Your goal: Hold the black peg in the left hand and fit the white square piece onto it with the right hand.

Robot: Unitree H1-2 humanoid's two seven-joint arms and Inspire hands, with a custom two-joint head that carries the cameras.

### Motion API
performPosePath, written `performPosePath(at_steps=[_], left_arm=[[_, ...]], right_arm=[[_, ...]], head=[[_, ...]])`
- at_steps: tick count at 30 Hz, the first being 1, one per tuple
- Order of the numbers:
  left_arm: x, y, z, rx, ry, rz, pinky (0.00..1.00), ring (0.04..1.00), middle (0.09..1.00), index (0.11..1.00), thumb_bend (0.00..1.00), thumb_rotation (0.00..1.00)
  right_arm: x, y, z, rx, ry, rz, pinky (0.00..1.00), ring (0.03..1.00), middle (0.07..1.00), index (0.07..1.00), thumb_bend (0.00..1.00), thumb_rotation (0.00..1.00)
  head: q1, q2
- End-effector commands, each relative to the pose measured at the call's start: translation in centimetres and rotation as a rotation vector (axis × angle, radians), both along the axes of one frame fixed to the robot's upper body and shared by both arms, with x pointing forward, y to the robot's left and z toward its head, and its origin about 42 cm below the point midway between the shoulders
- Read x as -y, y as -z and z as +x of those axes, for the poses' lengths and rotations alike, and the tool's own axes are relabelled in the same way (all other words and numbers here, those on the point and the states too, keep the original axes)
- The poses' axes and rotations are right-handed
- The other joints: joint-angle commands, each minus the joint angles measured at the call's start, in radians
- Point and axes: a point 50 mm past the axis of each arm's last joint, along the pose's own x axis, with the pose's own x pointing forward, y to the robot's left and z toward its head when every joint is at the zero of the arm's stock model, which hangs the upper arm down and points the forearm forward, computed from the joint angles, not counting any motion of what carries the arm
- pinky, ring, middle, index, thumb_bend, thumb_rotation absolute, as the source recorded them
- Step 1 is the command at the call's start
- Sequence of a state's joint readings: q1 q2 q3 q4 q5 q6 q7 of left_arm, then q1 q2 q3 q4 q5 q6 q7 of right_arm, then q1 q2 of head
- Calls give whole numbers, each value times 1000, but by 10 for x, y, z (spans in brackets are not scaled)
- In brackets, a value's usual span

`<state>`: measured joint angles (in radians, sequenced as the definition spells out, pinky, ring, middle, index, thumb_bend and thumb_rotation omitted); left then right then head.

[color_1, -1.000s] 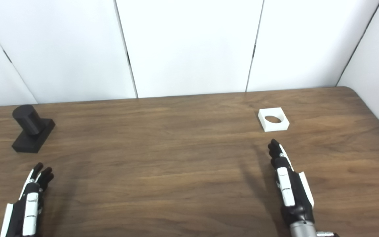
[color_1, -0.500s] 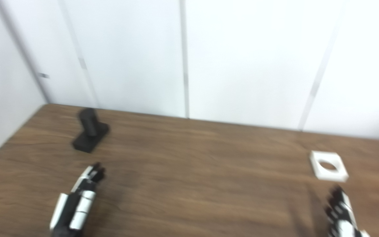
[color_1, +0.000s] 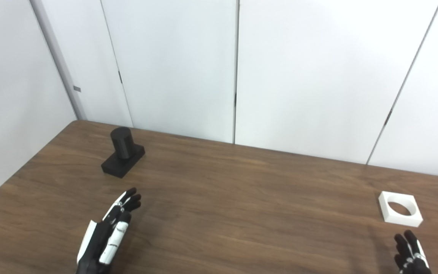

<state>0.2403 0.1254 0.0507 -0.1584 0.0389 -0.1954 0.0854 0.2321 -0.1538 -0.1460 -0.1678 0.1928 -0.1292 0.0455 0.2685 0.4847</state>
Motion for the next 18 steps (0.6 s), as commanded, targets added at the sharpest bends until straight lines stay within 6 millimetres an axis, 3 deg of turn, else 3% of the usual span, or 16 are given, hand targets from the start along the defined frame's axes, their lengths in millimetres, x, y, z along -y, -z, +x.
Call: performPosePath(at_steps=[1, 8, 11, 13, 15, 18], left_arm=[[23, 21, 1, -50, -11, -69, 944, 872, 891, 927, 655, 883], [24, 21, 1, -59, -20, -67, 943, 883, 895, 937, 648, 892], [25, 20, 0, -59, -34, -92, 947, 906, 901, 939, 631, 841], [25, 17, -1, -51, -47, -88, 959, 910, 903, 939, 607, 788], [24, 11, -2, -37, -61, -72, 971, 919, 903, 940, 577, 670], [17, -3, -1, -7, -82, 0, 915, 918, 918, 963, 637, 531]], right_arm=[[2, 14, -7, -37, 15, 5, 980, 968, 934, 940, 676, 981], [3, 13, -7, -35, 14, 0, 977, 964, 928, 931, 714, 972], [4, 12, -8, -38, 16, -5, 986, 963, 927, 930, 736, 966], [6, 13, -8, -45, 21, -18, 977, 962, 923, 928, 754, 974], [6, 14, -8, -45, 20, -18, 983, 961, 922, 929, 772, 978], [8, 15, -8, -34, 12, -6, 994, 968, 931, 938, 763, 972]], head=[[2, 0], [-2, 5], [-7, 5], [-27, 5], [-32, 5], [-38, 5]])
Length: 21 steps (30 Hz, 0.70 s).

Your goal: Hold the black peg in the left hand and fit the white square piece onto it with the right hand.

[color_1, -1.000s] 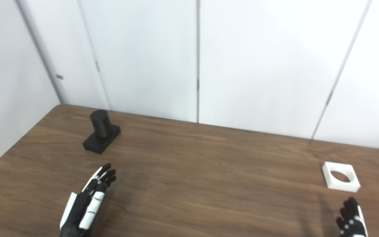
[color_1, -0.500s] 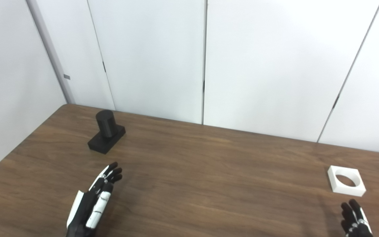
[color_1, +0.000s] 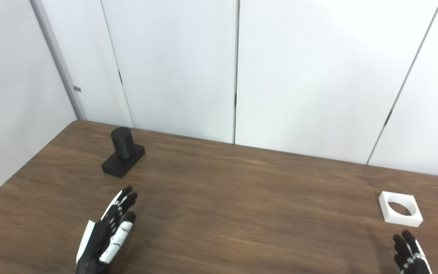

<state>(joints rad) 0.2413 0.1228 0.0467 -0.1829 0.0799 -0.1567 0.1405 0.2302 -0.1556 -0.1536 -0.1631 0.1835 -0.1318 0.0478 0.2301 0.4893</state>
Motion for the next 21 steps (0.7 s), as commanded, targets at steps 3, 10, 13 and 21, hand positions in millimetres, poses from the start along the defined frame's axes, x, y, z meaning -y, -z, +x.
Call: performPosePath(at_steps=[3, 10, 13, 21], left_arm=[[2, -17, 2, 10, -69, 91, 868, 915, 920, 957, 709, 486], [-30, -62, 22, -5, -367, 541, 816, 869, 887, 881, 922, 500], [-41, -73, 34, -16, -434, 663, 817, 896, 900, 883, 985, 566], [-58, -88, 71, -82, -536, 931, 998, 925, 896, 861, 1000, 666]], right_arm=[[6, 15, -8, -14, -16, 28, 1000, 996, 967, 954, 713, 977], [4, 12, -11, -24, -4, 24, 1000, 1000, 978, 968, 672, 992], [3, 12, -11, -18, 2, 25, 1000, 1000, 970, 964, 642, 997], [2, 11, -13, -16, 3, 24, 1000, 999, 973, 965, 607, 1000]], head=[[-3, 5], [-13, 12], [-18, 16], [-26, 25]])
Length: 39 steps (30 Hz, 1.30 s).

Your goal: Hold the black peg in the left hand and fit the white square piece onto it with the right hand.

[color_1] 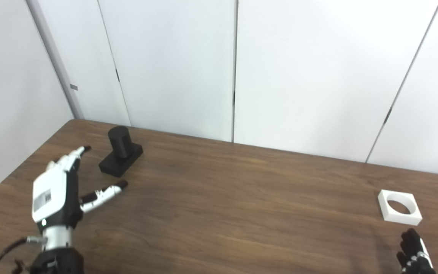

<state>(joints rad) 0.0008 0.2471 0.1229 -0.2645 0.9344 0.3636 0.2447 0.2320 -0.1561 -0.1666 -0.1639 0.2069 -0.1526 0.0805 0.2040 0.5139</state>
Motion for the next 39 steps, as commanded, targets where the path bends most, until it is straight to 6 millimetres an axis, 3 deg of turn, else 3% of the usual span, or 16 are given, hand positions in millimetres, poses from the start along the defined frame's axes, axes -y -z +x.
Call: performPosePath(at_steps=[1, 15, 28, 39], left_arm=[[-2, -9, 9, 10, -20, 52, 999, 929, 900, 863, 1000, 668], [-14, 6, 56, -145, -55, 100, 1000, 935, 912, 860, 986, 754], [-29, 27, 104, -250, -90, 107, 1000, 931, 898, 823, 958, 757], [-40, 40, 137, -255, -148, 74, 1000, 932, 895, 833, 929, 690]], right_arm=[[0, 13, -12, -42, 20, 14, 1000, 1000, 973, 966, 608, 1000], [-4, 10, -15, -45, 31, 10, 985, 978, 951, 955, 623, 1000], [-5, 9, -17, -47, 31, 17, 1000, 984, 958, 960, 601, 1000], [-5, 9, -18, -50, 30, 19, 1000, 1000, 970, 970, 577, 1000]], head=[[-2, 2], [-11, 8], [-17, 13], [-17, 14]])
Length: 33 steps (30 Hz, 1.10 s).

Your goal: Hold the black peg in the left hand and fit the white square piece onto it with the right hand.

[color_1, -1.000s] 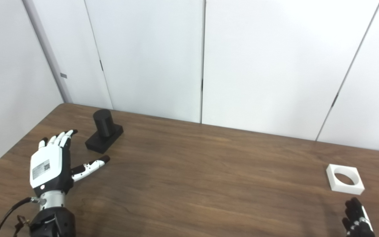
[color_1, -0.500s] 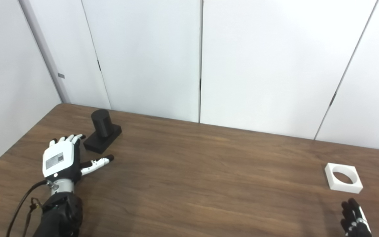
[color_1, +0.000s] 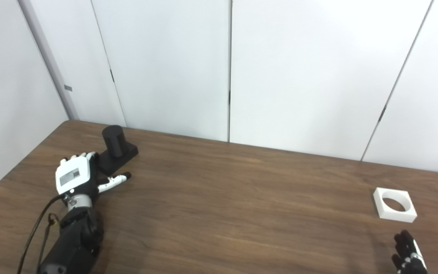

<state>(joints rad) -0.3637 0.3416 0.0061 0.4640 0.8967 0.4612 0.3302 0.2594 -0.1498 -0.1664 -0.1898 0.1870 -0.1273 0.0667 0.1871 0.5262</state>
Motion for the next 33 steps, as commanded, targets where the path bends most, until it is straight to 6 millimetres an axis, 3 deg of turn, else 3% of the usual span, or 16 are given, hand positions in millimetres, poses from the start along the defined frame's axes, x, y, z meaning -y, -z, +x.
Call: performPosePath(at_steps=[1, 15, 24, 33], left_arm=[[-7, -25, 18, 80, -6, 37, 1000, 929, 893, 834, 927, 688], [-11, -27, 31, 77, -28, 38, 1000, 914, 878, 822, 949, 696], [-6, -23, 21, 219, -11, 33, 907, 837, 803, 706, 926, 573], [-11, -23, 22, 245, -13, 30, 912, 841, 800, 726, 907, 519]], right_arm=[[-4, 8, -9, -19, 14, 31, 1000, 1000, 970, 971, 570, 1000], [-4, 9, -9, -27, 9, 31, 1000, 1000, 974, 976, 581, 1000], [-5, 8, -8, -34, 10, 42, 1000, 1000, 972, 973, 573, 1000], [-6, 7, -7, -36, 6, 42, 1000, 1000, 976, 981, 572, 1000]], head=[[0, 1], [-4, 3], [-3, 1], [-4, 0]])
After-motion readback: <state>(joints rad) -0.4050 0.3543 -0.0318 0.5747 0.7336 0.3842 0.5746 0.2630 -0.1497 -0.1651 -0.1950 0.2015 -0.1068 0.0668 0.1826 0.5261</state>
